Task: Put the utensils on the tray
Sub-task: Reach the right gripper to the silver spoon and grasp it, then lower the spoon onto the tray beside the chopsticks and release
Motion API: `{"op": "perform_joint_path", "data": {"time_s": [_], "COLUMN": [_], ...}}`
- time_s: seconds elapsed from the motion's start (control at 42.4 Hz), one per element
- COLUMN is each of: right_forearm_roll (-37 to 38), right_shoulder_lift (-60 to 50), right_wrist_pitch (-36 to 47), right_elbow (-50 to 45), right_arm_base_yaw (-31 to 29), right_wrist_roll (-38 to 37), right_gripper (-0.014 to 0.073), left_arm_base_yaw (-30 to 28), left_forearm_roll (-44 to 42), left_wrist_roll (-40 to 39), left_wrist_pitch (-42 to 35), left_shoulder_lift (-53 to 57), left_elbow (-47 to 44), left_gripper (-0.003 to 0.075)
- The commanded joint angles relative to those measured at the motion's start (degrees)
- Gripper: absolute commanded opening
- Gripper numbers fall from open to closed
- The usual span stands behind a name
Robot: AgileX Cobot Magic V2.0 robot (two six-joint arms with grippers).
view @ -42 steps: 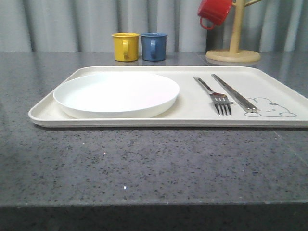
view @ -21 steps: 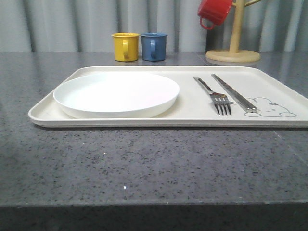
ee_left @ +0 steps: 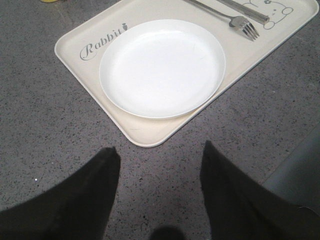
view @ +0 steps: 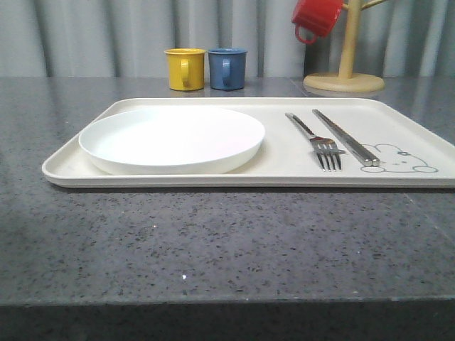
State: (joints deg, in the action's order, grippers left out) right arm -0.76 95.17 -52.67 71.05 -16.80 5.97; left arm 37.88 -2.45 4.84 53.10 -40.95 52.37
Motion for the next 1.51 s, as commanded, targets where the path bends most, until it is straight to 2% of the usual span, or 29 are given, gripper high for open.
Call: {"op": "perform_joint_path", "data": {"time_s": [0.0, 0.212, 0.424, 0.589, 0.707, 0.943, 1.013, 1.107, 1.202, 1.367, 1.484], "right_forearm_roll": [-1.1, -5.1, -7.8, -12.0, -15.1, -15.0, -15.0, -15.2, -14.7, -12.9, -8.8], "right_shoulder_lift": [-1.9, -4.2, -4.9, -4.9, -4.2, 0.0, 1.2, 1.5, 0.5, -4.6, -10.5], "right_wrist_pitch": [1.1, 0.9, -4.7, -4.0, -2.5, -0.2, -0.1, 0.0, 0.7, 1.4, -1.9], "right_elbow": [1.7, 2.0, 6.7, 8.2, 8.2, 8.2, 8.3, 8.4, 8.4, 8.4, 8.3], "right_arm_base_yaw": [-0.4, 3.5, 14.7, 21.1, 22.5, 22.5, 22.5, 22.5, 22.5, 22.7, 25.0], "right_wrist_roll": [0.2, 0.7, 0.7, 0.6, -1.3, -5.6, -6.3, -6.5, -5.6, -3.5, -1.3], "right_gripper": [0.0001, 0.0001, 0.0001, 0.0001, 0.0003, 0.0007, 0.0052, 0.0218, 0.0339, 0.0355, 0.0353], "left_arm_base_yaw": [0.5, 0.5, 0.5, 0.5, 0.5, 0.5, 0.5, 0.5, 0.5, 0.5, 0.5], "left_forearm_roll": [0.0, 0.0, 0.0, 0.0, 0.0, 0.0, 0.0, 0.0, 0.0, 0.0, 0.0], "left_wrist_roll": [-0.6, -0.6, -0.6, -0.6, -0.6, -0.6, -0.6, -0.6, -0.6, -0.6, -0.6], "left_wrist_pitch": [-4.0, -4.0, -4.0, -4.0, -4.0, -4.0, -4.0, -4.0, -4.0, -4.0, -4.0], "left_shoulder_lift": [0.1, 0.1, 0.1, 0.1, 0.1, 0.1, 0.1, 0.1, 0.1, 0.1, 0.1], "left_elbow": [1.5, 1.5, 1.5, 1.5, 1.5, 1.5, 1.5, 1.5, 1.5, 1.5, 1.5], "left_gripper": [0.0368, 0.0368, 0.0368, 0.0368, 0.0368, 0.0368, 0.0368, 0.0368, 0.0368, 0.0368, 0.0368]}}
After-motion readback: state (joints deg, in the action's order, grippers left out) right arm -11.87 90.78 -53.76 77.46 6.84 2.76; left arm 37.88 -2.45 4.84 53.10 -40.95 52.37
